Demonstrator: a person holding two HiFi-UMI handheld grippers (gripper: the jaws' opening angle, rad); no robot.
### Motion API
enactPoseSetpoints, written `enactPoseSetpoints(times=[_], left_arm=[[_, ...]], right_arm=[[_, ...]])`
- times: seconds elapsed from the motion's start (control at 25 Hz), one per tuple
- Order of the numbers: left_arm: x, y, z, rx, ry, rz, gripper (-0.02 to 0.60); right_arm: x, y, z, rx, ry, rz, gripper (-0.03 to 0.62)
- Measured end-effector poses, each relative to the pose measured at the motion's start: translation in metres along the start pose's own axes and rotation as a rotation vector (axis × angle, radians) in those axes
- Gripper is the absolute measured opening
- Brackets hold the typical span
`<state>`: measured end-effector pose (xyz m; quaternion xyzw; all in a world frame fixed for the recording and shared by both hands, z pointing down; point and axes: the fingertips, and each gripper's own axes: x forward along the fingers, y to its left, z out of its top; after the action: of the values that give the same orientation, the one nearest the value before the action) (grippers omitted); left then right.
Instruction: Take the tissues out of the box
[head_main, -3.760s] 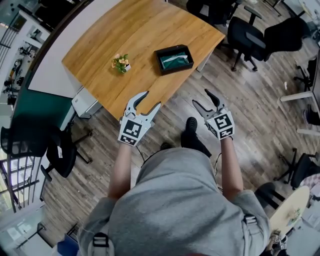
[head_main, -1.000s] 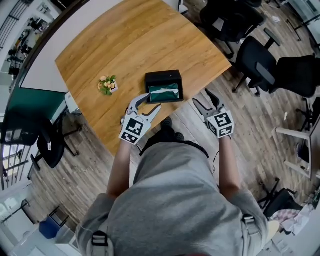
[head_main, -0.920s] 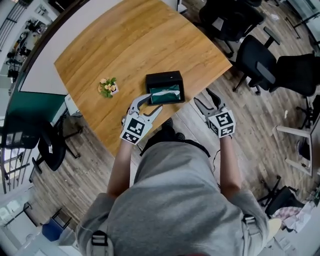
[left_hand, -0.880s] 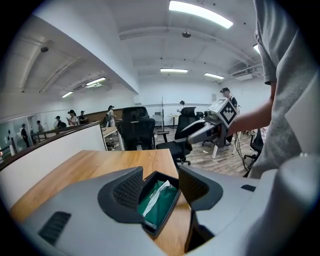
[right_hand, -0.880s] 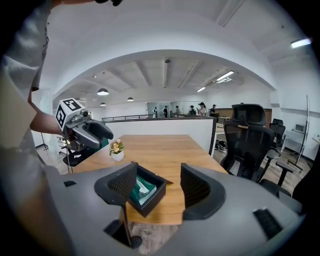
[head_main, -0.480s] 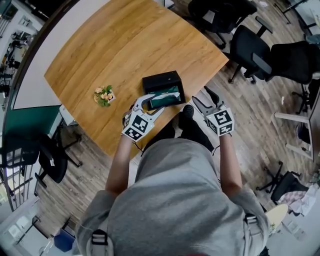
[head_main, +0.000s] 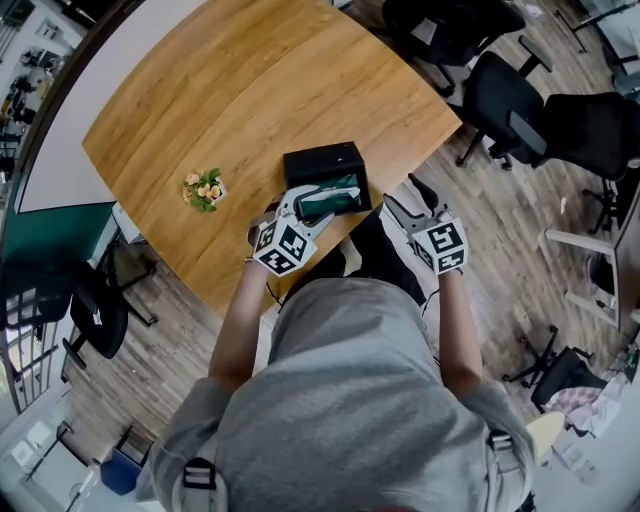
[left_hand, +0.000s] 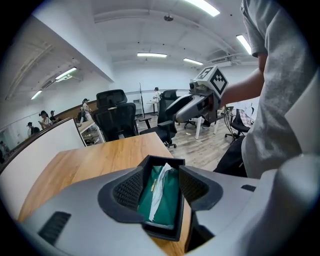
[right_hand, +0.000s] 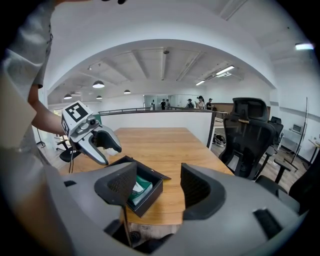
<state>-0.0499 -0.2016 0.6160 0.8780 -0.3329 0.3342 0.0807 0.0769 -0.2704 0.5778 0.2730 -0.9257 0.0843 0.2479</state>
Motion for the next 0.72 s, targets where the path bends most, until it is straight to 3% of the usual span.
enactPoseSetpoints(times=[0.12, 0.72], left_arm=[[0.008, -0.001, -0.005, 0.040, 0.032, -0.003, 0.238], [0.042, 0.004, -0.045, 0.020, 0.140, -0.041, 0.238]], right_arm=[[0.003, -0.003, -0.003, 0.001, -0.001, 0.008, 0.287], [-0.003, -0.012, -0.034, 0.011, 0.079, 0.010, 0.290]])
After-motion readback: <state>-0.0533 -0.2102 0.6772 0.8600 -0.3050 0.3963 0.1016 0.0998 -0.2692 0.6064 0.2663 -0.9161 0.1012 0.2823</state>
